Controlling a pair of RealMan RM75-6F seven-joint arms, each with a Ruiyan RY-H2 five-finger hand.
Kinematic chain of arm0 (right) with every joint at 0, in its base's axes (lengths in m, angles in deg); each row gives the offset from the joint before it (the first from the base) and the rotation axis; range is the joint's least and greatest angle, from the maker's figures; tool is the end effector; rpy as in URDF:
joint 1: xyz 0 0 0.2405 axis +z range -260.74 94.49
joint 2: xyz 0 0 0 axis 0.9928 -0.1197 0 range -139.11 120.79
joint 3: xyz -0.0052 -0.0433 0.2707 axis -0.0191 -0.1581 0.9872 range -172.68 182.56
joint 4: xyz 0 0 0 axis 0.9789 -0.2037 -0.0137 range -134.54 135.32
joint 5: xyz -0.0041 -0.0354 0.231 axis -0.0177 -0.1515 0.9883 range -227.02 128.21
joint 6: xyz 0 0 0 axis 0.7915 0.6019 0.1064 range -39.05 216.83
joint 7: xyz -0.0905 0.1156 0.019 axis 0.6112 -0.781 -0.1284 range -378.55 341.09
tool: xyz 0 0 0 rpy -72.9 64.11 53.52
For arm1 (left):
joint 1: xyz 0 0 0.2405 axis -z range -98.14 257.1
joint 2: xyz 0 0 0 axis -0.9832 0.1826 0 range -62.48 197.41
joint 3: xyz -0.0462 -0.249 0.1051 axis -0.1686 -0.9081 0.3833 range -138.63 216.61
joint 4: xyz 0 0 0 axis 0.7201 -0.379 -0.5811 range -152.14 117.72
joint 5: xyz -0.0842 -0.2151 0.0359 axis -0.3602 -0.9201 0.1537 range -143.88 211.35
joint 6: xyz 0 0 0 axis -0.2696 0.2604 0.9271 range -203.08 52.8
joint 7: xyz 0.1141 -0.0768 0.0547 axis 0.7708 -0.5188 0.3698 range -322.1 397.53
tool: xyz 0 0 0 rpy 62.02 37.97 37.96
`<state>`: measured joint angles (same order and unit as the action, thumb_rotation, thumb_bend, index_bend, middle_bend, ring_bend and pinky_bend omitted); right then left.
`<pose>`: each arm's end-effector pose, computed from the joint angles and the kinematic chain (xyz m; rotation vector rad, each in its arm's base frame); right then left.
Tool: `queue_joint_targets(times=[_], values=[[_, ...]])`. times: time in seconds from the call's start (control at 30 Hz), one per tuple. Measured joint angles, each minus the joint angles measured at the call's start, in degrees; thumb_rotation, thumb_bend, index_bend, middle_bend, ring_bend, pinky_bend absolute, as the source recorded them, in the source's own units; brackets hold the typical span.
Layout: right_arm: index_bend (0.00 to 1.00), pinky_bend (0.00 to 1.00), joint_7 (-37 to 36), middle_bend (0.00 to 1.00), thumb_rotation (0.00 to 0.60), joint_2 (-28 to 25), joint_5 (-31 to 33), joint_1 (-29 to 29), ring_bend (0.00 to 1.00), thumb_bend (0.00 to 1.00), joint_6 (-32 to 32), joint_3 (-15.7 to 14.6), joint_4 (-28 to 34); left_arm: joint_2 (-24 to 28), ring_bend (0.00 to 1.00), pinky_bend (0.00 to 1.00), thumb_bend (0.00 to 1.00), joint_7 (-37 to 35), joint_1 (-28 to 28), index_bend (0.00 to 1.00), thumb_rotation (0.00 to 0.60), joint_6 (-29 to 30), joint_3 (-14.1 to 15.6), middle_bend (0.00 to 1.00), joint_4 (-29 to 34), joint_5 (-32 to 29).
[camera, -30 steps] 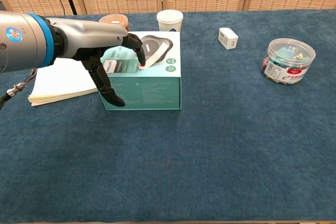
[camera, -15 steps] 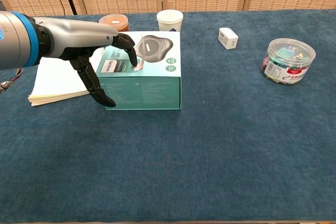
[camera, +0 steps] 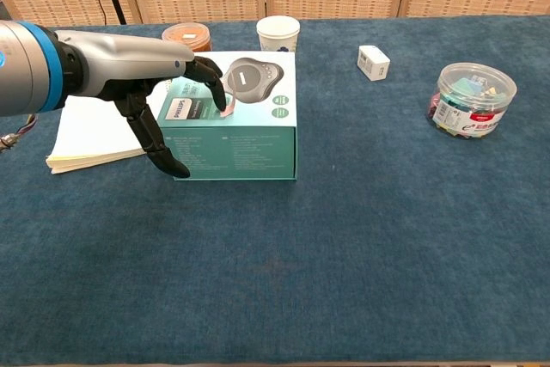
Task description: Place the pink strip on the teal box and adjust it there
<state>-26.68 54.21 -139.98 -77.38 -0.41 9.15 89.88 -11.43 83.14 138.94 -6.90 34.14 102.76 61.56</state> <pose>-0.3278 -0.1988 0.1634 1.3851 -0.8475 1.0809 -0.0695 0.2951 -0.0127 -2.0205 -1.0243 -0.6480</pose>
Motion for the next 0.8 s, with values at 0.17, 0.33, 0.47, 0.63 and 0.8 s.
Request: queue_joint_targets(times=[0.17, 0.33, 0.47, 0.63, 0.8], values=[[0.06, 0.00, -0.01, 0.00, 0.600, -0.05, -0.02, -0.05, 0.00, 0.00, -0.04, 0.02, 0.06, -0.09, 0.00, 0.00, 0.00, -0.26, 0.13, 0.27, 0.490, -0.47, 0.00, 0.00, 0.13, 0.46], [0.06, 0.00, -0.08, 0.00, 0.600, -0.08, -0.12, -0.07, 0.00, 0.00, -0.07, 0.01, 0.12, 0.14, 0.00, 0.00, 0.00, -0.43, 0.12, 0.27, 0.492, -0.38, -0.01, 0.00, 0.27, 0.62], [0.07, 0.00, -0.09, 0.00, 0.600, -0.10, -0.19, -0.05, 0.00, 0.00, 0.04, -0.03, 0.20, 0.40, 0.00, 0.00, 0.00, -0.53, 0.14, 0.27, 0.490, -0.46, 0.00, 0.00, 0.24, 0.63], [0.07, 0.00, -0.18, 0.00, 0.600, -0.18, -0.24, -0.10, 0.00, 0.00, -0.01, -0.03, 0.30, 0.56, 0.00, 0.00, 0.00, -0.37, 0.24, 0.27, 0.491, 0.00, -0.12, 0.00, -0.45, 0.04], [0.07, 0.00, -0.20, 0.00, 0.600, -0.20, -0.29, -0.05, 0.00, 0.00, 0.10, -0.04, 0.33, 0.90, 0.00, 0.00, 0.00, -0.53, 0.17, 0.27, 0.490, 0.07, -0.19, 0.00, -0.69, 0.01]])
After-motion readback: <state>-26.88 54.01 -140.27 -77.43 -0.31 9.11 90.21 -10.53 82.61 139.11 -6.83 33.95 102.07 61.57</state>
